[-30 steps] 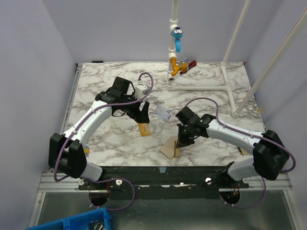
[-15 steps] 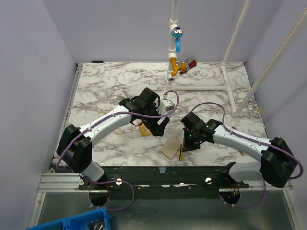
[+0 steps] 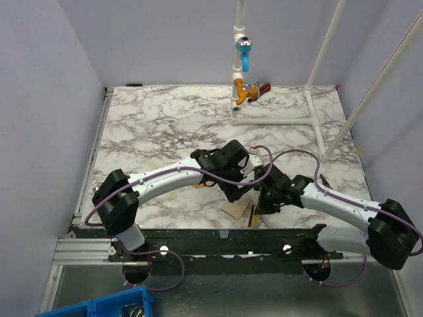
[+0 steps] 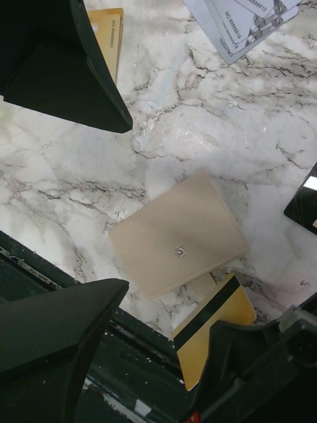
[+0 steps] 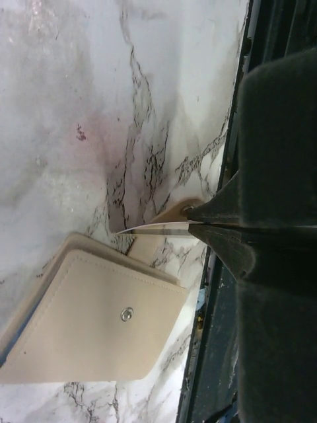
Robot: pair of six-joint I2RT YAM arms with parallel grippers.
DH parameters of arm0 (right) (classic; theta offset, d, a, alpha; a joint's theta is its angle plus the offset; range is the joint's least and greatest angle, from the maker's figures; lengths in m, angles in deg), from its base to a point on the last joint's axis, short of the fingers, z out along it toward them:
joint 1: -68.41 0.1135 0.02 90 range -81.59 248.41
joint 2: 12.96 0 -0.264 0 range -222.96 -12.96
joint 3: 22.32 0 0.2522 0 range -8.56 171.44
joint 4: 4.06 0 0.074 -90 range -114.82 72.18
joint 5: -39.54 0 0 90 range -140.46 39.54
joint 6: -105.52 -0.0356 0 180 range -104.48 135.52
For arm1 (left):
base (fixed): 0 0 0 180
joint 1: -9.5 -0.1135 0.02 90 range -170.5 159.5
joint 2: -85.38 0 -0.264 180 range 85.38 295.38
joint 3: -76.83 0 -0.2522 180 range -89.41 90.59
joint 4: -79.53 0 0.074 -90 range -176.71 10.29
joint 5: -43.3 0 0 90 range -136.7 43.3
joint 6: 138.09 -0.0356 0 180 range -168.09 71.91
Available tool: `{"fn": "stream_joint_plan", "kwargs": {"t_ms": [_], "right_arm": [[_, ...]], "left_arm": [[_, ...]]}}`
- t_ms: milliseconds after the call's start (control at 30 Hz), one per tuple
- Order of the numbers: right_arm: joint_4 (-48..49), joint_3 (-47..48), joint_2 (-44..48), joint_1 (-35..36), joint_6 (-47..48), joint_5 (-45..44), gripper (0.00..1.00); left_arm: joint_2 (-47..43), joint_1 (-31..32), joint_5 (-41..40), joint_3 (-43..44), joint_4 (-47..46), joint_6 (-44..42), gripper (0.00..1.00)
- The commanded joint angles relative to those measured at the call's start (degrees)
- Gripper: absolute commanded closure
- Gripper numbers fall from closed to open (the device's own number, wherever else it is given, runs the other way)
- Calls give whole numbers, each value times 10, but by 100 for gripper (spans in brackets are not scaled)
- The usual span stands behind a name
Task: Put the credit cards into the card holder
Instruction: Open the card holder at the center of the board.
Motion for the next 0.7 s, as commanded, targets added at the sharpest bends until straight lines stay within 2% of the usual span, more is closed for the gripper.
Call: {"fn": "stream_joint_plan", "kwargs": {"t_ms": [0, 267, 467, 533, 667], "right_arm": [[38, -37, 10, 4, -19, -41, 99], [54, -85, 56, 0, -36, -50, 99], [63, -115, 89, -8, -47, -57, 99], [63, -123, 100, -13, -47, -60, 99], [65, -126, 117, -22, -50, -64, 99]], "left_arm": [[43, 47, -88, 14, -17, 0, 4], [85, 81, -120, 17, -36, 40, 1], [47, 87, -49, -51, -121, 36, 2], [54, 88, -45, -49, -114, 38, 1], [82, 96, -84, -41, -104, 38, 1]]}}
